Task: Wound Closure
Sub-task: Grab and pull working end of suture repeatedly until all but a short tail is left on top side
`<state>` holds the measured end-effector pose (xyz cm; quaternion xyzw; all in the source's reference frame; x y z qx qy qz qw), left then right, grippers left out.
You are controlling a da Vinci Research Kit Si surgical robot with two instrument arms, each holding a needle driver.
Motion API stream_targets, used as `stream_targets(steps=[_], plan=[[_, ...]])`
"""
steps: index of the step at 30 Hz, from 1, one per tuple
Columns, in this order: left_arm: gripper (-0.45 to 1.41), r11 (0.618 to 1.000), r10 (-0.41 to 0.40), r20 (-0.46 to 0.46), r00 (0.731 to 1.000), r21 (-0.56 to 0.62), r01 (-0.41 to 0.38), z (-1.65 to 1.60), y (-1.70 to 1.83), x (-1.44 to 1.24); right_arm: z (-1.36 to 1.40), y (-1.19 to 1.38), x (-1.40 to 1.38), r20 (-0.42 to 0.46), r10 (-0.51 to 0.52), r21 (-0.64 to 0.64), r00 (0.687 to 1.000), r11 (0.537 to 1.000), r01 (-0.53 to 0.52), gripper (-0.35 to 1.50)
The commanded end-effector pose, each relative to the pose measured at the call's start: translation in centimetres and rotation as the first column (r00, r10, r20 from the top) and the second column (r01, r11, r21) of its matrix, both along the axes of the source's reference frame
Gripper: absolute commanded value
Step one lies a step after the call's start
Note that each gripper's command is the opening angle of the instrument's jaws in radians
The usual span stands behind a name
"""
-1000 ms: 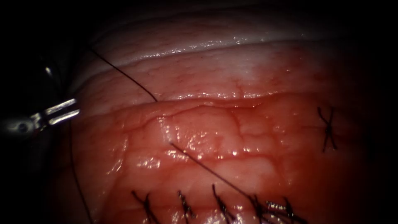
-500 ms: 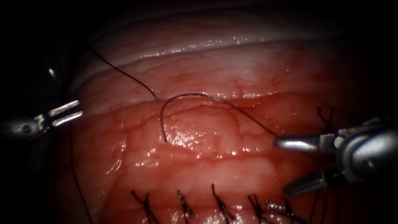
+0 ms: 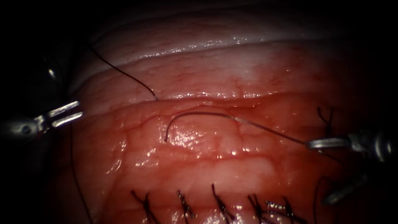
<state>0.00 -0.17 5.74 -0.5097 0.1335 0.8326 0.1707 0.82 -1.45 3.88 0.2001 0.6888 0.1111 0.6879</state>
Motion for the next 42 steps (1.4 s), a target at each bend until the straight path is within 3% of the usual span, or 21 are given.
stream_targets(steps=[1, 6, 11, 14, 15, 16, 17, 20, 24, 29, 42], plan=[[-0.45, 1.000, 0.001, 0.002, 1.000, -0.001, -0.001, 0.07, 0.00, -0.06, 0.06, 0.18, -0.30, 0.031, 0.028, -0.099, 0.999, 0.995, -0.025, 1.48], [-0.45, 1.000, 0.001, 0.002, 1.000, -0.001, -0.001, 0.07, 0.00, -0.06, -0.04, 0.57, -0.79, 0.229, 0.082, -0.252, 0.970, 0.967, -0.023, 1.48], [-0.45, 1.000, 0.001, 0.003, 1.000, -0.001, -0.001, 0.06, 0.00, -0.08, -0.10, 0.79, -0.90, 0.333, 0.127, -0.298, 0.934, 0.954, -0.024, 1.48], [-0.45, 1.000, 0.001, 0.003, 1.000, -0.001, -0.001, 0.07, 0.00, -0.08, -0.07, 0.87, -0.80, 0.377, 0.112, -0.288, 0.919, 0.958, 0.001, 1.48], [-0.45, 1.000, 0.000, 0.003, 1.000, -0.001, 0.000, 0.07, 0.00, -0.08, -0.03, 0.88, -0.72, 0.368, 0.109, -0.284, 0.923, 0.959, 0.000, 1.48], [-0.45, 1.000, 0.002, 0.005, 1.000, -0.001, -0.002, 0.07, 0.00, -0.09, 0.14, 0.88, -0.42, 0.352, 0.116, -0.283, 0.929, 0.959, -0.013, 1.46], [-0.45, 1.000, 0.002, 0.005, 1.000, -0.001, -0.002, 0.07, 0.00, -0.09, 0.14, 0.88, -0.42, 0.352, 0.116, -0.283, 0.929, 0.959, -0.013, 1.46], [-0.45, 1.000, 0.001, 0.004, 1.000, -0.002, -0.001, 0.07, -0.01, -0.09, 0.52, 0.85, 0.18, 0.283, 0.143, -0.300, 0.948, 0.952, -0.054, 1.45], [-0.45, 1.000, 0.003, 0.007, 1.000, -0.002, -0.003, 0.07, -0.01, -0.09, 1.01, 0.61, 1.04, 0.193, 0.150, -0.344, 0.970, 0.936, -0.076, 1.43], [-0.45, 1.000, 0.002, 0.006, 1.000, -0.003, -0.002, 0.07, -0.01, -0.10, 1.27, 0.37, 1.63, 0.127, 0.147, -0.335, 0.981, 0.937, -0.097, 1.41], [-0.45, 1.000, 0.000, 0.009, 1.000, -0.005, 0.000, 0.08, -0.02, -0.12, 1.37, 0.02, 2.25, 0.031, 0.076, -0.292, 0.997, 0.954, -0.063, 1.35]])
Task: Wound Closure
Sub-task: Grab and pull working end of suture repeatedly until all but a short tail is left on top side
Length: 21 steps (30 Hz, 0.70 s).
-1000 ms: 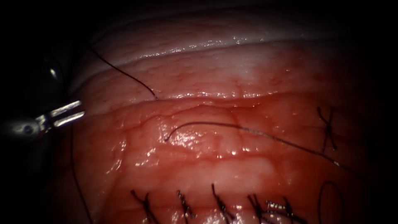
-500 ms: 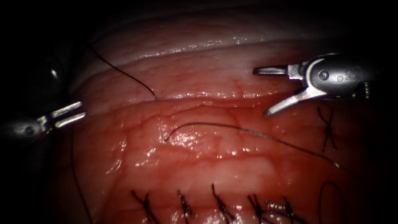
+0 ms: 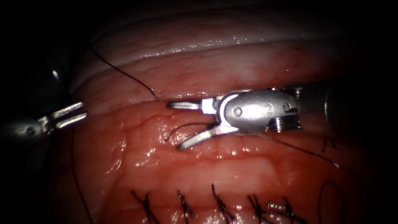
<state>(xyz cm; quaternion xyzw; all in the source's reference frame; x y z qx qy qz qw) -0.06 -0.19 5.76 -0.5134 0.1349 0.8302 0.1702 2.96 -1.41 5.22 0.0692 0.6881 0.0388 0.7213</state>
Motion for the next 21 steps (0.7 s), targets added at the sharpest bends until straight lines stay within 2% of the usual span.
stream_targets(steps=[1, 3, 4, 5, 6, 7, 13, 21], plan=[[-0.45, 1.000, 0.000, 0.001, 1.000, -0.001, 0.000, 0.06, 0.00, -0.05, 0.03, -0.03, 0.13, -0.007, -0.006, -0.002, 1.000, 1.000, 0.006, 1.35], [-0.45, 1.000, 0.000, 0.001, 1.000, -0.001, 0.000, 0.06, 0.00, -0.05, 0.03, -0.05, 0.14, -0.015, -0.013, -0.005, 1.000, 1.000, 0.013, 1.28], [-0.45, 1.000, 0.000, 0.001, 1.000, -0.001, 0.000, 0.06, 0.00, -0.05, 0.03, -0.06, 0.13, -0.011, -0.009, -0.006, 1.000, 1.000, 0.009, 1.18], [-0.45, 1.000, 0.000, 0.001, 1.000, -0.001, 0.000, 0.06, 0.00, -0.05, 0.03, -0.07, 0.12, -0.007, -0.015, -0.008, 1.000, 1.000, 0.015, 0.71], [-0.45, 1.000, 0.000, 0.001, 1.000, -0.001, 0.000, 0.06, 0.00, -0.05, 0.03, -0.09, 0.09, 0.012, -0.047, -0.009, 0.999, 0.999, 0.047, -0.30], [-0.45, 1.000, 0.000, 0.001, 1.000, -0.001, 0.000, 0.06, 0.00, -0.05, 0.02, -0.08, 0.07, 0.026, -0.055, -0.007, 0.998, 0.998, 0.055, -0.35], [-0.45, 1.000, 0.000, 0.000, 1.000, -0.002, 0.000, 0.06, -0.01, -0.06, -0.12, -0.12, -0.05, 0.026, -0.075, 0.005, 0.997, 0.997, 0.075, -0.35], [-0.45, 1.000, 0.002, 0.002, 1.000, 0.004, -0.002, 0.07, -0.01, -0.09, -0.90, -0.46, -0.44, -0.033, -0.180, -0.163, 0.983, 0.971, 0.173, -0.35]])
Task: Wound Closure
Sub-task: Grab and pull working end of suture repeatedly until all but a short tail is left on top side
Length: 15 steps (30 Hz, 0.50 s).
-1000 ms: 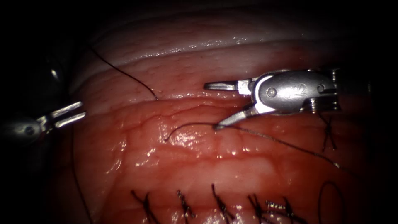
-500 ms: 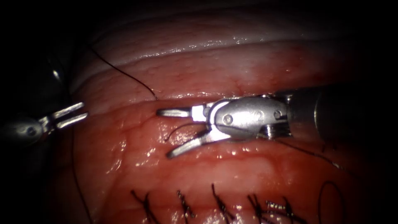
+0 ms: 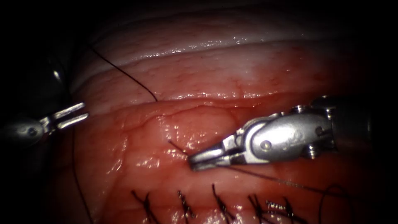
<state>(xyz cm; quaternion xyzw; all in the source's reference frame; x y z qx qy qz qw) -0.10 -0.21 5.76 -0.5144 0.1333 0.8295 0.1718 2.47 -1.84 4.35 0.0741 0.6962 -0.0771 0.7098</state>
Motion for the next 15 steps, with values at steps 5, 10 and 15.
stream_targets(steps=[5, 10, 15], plan=[[-0.45, 1.000, 0.003, 0.001, 1.000, 0.000, -0.003, 0.06, 0.00, -0.07, -0.37, -0.25, -0.11, -0.003, -0.050, -0.057, 0.999, 0.997, 0.050, -0.35], [-0.45, 1.000, 0.003, 0.002, 1.000, 0.005, -0.003, 0.07, -0.01, -0.07, -0.80, -0.53, -0.28, 0.011, -0.143, -0.074, 0.990, 0.987, 0.144, -0.35], [-0.45, 1.000, 0.004, 0.003, 1.000, 0.004, -0.004, 0.08, -0.01, -0.08, -1.16, -0.78, -0.35, -0.006, -0.197, -0.091, 0.980, 0.976, 0.196, -0.35]])
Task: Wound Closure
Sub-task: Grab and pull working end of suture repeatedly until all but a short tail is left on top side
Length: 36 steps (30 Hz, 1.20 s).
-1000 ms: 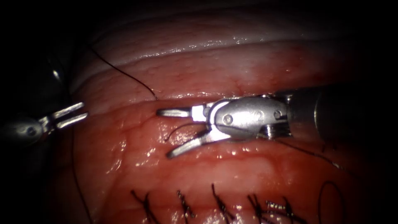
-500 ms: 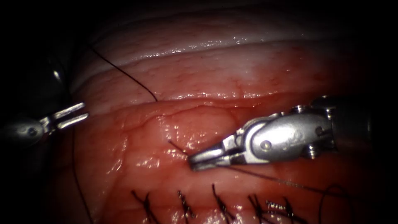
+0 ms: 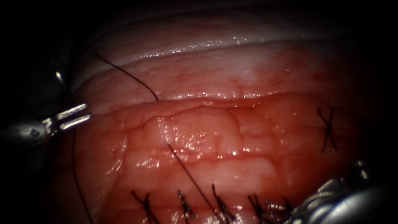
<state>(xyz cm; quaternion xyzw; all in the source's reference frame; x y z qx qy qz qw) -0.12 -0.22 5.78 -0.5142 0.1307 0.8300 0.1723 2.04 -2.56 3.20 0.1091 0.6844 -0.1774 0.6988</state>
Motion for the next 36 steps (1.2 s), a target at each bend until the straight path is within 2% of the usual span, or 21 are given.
stream_targets(steps=[1, 4, 5, 7, 8, 11, 13, 16, 22, 29, 36], plan=[[-0.45, 1.000, 0.001, 0.003, 1.000, -0.001, -0.001, 0.06, 0.00, -0.06, -0.04, -0.09, 0.08, -0.010, -0.007, 0.000, 1.000, 1.000, 0.007, -0.35], [-0.45, 1.000, 0.004, 0.002, 1.000, 0.000, -0.004, 0.06, 0.00, -0.08, -0.10, -0.12, 0.10, -0.014, -0.009, -0.001, 1.000, 1.000, 0.009, -0.35], [-0.45, 1.000, 0.005, 0.000, 1.000, 0.000, -0.005, 0.06, -0.01, -0.08, -0.10, -0.09, 0.11, -0.017, 0.003, -0.002, 1.000, 1.000, -0.003, -0.25], [-0.45, 1.000, 0.005, 0.000, 1.000, 0.000, -0.005, 0.06, -0.01, -0.08, -0.04, 0.09, 0.16, -0.003, 0.094, 0.013, 0.996, 0.995, -0.094, 1.03], [-0.45, 1.000, 0.006, 0.000, 1.000, 0.000, -0.006, 0.06, -0.01, -0.08, 0.01, 0.19, 0.17, 0.017, 0.133, 0.014, 0.991, 0.991, -0.133, 1.20], [-0.45, 1.000, 0.006, 0.000, 1.000, 0.000, -0.006, 0.06, -0.01, -0.08, 0.18, 0.41, 0.22, 0.040, 0.188, 0.023, 0.981, 0.982, -0.189, 1.41], [-0.45, 1.000, 0.006, 0.001, 1.000, 0.000, -0.006, 0.06, -0.01, -0.07, 0.40, 0.59, 0.27, 0.051, 0.253, 0.000, 0.966, 0.967, -0.253, 1.48], [-0.45, 1.000, 0.007, 0.001, 1.000, 0.000, -0.007, 0.07, 0.00, -0.07, 0.68, 0.72, 0.31, 0.074, 0.280, -0.015, 0.957, 0.960, -0.280, 1.48], [-0.45, 1.000, 0.007, 0.002, 1.000, 0.000, -0.007, 0.07, 0.00, -0.07, 1.07, 0.87, 0.41, 0.104, 0.313, -0.039, 0.944, 0.950, -0.311, 1.48], [-0.45, 1.000, 0.007, 0.001, 1.000, 0.000, -0.007, 0.08, 0.00, -0.07, 1.49, 0.85, 0.74, 0.116, 0.340, -0.071, 0.933, 0.940, -0.334, 1.46], [-0.45, 1.000, 0.007, 0.001, 1.000, 0.000, -0.007, 0.08, 0.00, -0.07, 1.77, 0.79, 0.98, 0.133, 0.343, -0.083, 0.930, 0.939, -0.334, 1.45]])
